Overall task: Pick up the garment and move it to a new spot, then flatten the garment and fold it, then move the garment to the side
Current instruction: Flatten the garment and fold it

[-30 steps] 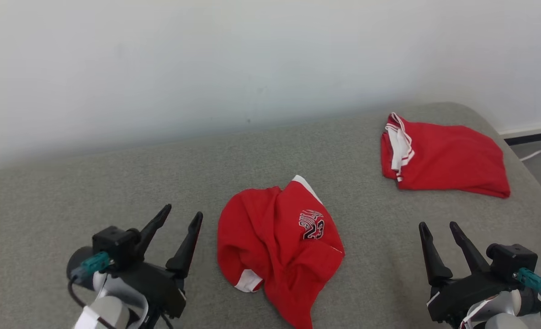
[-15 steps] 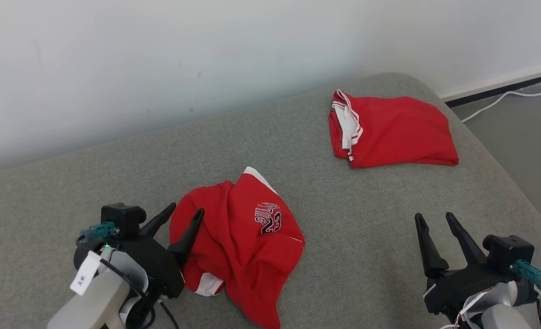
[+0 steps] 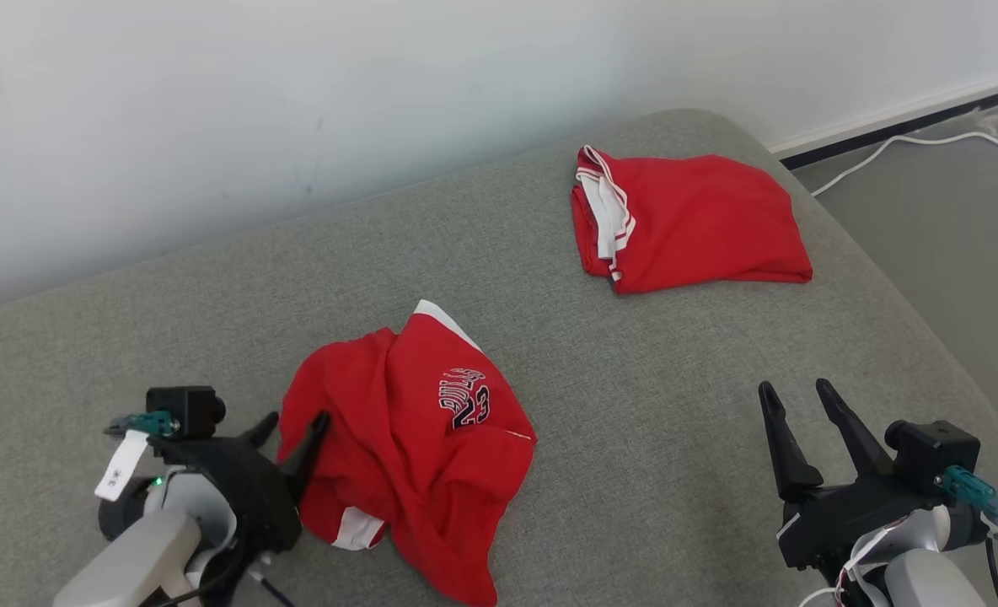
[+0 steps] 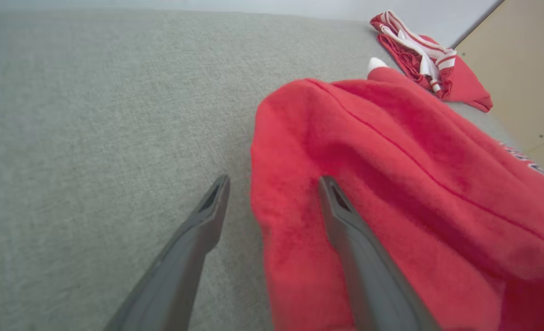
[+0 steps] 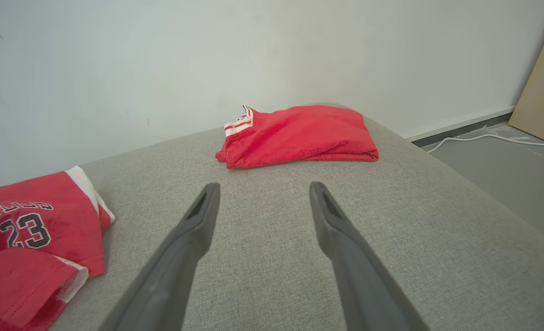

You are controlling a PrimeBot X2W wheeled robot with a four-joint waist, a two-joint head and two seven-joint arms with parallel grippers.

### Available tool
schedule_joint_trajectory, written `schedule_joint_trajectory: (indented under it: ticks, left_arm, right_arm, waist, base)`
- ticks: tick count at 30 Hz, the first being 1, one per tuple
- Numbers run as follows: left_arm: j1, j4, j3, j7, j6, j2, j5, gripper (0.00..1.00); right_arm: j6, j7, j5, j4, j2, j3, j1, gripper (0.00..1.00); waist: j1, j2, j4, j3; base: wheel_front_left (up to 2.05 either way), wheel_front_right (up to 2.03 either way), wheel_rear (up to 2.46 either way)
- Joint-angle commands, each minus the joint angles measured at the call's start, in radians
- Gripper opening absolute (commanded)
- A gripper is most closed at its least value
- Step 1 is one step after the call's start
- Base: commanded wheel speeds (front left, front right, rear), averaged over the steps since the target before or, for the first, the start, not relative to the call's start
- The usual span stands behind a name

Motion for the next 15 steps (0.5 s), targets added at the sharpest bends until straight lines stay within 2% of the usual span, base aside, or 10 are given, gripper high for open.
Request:
schedule_joint_trajectory:
  ticks: [1,3,4,5,6,7,11,15]
  left_arm:
    - [-0.004,0.012,-0.017,0.023,0.002,0.005,-0.012,1.0]
    - [-0.013,0.003,-0.034,0.016,0.002,0.006,-0.036,1.0]
    - [-0.015,-0.005,-0.045,0.005,0.002,0.005,-0.045,0.96]
    - [-0.02,-0.008,-0.051,-0.016,0.002,0.008,-0.048,0.45]
    - [-0.022,-0.007,-0.058,-0.033,0.002,0.009,-0.056,0.25]
    - [-0.022,-0.007,-0.066,-0.045,0.002,0.009,-0.06,0.0]
    - [-0.048,0.014,-0.061,-0.111,0.002,0.011,-0.065,0.0]
    - [-0.071,0.03,-0.056,-0.133,0.002,0.014,-0.041,0.0]
  right_arm:
    - [-0.001,0.003,0.0,0.0,-0.009,-0.003,-0.009,1.0]
    - [-0.001,0.004,-0.003,-0.005,-0.007,-0.001,-0.012,1.0]
    - [-0.001,0.005,-0.004,-0.007,-0.007,-0.003,-0.011,1.0]
    - [-0.001,0.005,-0.004,-0.009,-0.008,-0.005,-0.009,1.0]
    - [-0.001,0.005,-0.005,-0.011,-0.009,-0.007,-0.005,1.0]
    - [-0.001,0.004,-0.006,-0.013,-0.01,-0.009,-0.001,1.0]
    - [-0.001,0.001,-0.006,-0.015,-0.012,-0.016,0.014,1.0]
    - [-0.001,0.001,-0.001,-0.014,-0.008,-0.014,0.025,1.0]
  waist:
    - [-0.0001,-0.0001,0.001,0.001]
    - [-0.0001,-0.0001,0.001,0.003]
    - [-0.0001,-0.0001,0.003,0.003]
    - [-0.0001,-0.0001,0.006,0.003]
    - [-0.0001,-0.0001,0.012,0.002]
    - [-0.0001,-0.0001,0.018,0.0]
    - [-0.0001,-0.0001,0.06,-0.014]
    - [-0.0001,-0.0001,0.123,-0.037]
  base:
    - [0.0,0.0,0.0]
    - [0.0,0.0,0.0]
    - [0.0,0.0,0.0]
    - [0.0,0.0,0.0]
    - [0.0,0.0,0.0]
    - [0.0,0.0,0.0]
    - [0.0,0.0,0.0]
    - [0.0,0.0,0.0]
